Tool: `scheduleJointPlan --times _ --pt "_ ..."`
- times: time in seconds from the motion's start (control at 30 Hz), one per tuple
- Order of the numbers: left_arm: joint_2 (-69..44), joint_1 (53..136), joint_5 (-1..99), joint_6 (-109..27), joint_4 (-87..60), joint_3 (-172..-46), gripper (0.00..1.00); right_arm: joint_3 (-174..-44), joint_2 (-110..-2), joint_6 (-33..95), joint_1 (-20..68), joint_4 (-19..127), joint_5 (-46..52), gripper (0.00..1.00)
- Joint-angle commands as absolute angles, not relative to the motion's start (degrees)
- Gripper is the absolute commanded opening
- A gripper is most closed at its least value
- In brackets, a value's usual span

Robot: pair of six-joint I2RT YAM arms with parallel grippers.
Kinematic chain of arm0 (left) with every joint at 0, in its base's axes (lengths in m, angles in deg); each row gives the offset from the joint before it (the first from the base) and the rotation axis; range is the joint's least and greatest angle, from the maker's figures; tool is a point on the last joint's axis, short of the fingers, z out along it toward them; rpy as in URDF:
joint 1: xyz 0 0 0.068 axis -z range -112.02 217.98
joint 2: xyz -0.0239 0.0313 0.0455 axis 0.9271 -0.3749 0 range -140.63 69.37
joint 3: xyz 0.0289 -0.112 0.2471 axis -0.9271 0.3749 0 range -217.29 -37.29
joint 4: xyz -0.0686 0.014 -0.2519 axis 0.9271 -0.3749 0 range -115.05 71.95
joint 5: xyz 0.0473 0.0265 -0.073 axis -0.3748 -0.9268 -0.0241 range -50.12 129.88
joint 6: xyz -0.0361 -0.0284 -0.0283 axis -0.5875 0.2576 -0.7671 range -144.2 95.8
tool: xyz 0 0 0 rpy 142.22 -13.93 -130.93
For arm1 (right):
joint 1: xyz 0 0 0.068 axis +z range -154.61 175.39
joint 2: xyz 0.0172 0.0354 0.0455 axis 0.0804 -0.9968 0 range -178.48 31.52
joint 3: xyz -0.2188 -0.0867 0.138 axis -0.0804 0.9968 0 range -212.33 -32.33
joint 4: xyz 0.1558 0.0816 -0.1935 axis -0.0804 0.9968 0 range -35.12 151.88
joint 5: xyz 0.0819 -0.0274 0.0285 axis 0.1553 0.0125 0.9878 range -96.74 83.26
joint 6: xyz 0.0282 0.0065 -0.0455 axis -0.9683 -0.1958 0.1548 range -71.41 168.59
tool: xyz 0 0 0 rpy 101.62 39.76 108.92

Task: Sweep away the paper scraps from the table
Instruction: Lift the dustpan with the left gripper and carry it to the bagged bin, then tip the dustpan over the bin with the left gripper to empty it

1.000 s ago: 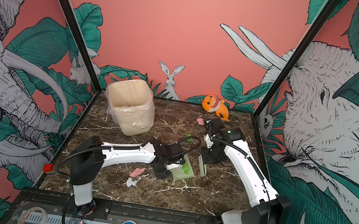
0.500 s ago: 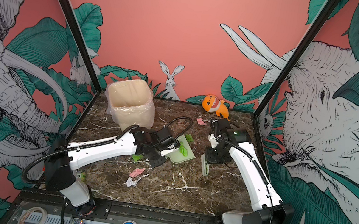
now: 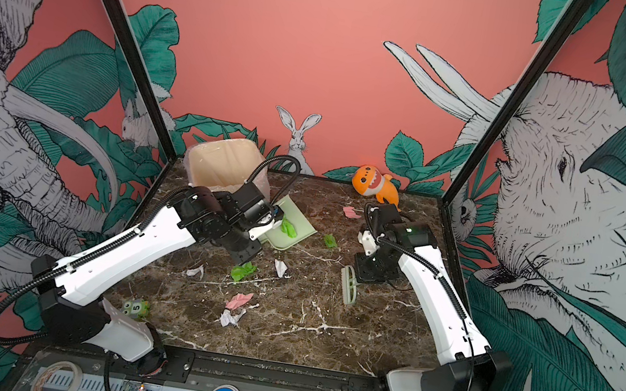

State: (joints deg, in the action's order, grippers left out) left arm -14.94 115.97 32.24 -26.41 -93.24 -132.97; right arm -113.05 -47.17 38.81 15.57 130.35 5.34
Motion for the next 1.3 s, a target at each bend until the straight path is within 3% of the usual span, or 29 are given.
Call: scheduleJointPlan --times 0.0,0.17,0.63,1.0,1.27 --pt "-12.38 112.98 32.21 -28.95 -99.70 -135.96 0.13 -116.35 -47.73 39.72 15.24 130.67 7.21 0.00" --pt "-13.43 108.51 32.05 -28.26 -104.19 -141.52 0.13 -117.91 -48.34 39.10 15.27 131.02 8.24 0.00" --pt "-13.48 83.72 33.64 -23.47 -100.95 -147.03 0.14 -118.65 -51.94 41.62 15.27 131.11 9.01 0.00" --pt "-21.00 78.72 29.19 -18.65 -98.21 -153.24 0.15 -120.72 -53.55 43.65 15.25 132.72 8.57 0.00" --pt "-28.17 78.44 15.49 -12.40 -99.18 -157.46 0.15 -120.04 -52.85 43.41 15.10 133.24 8.95 0.00"
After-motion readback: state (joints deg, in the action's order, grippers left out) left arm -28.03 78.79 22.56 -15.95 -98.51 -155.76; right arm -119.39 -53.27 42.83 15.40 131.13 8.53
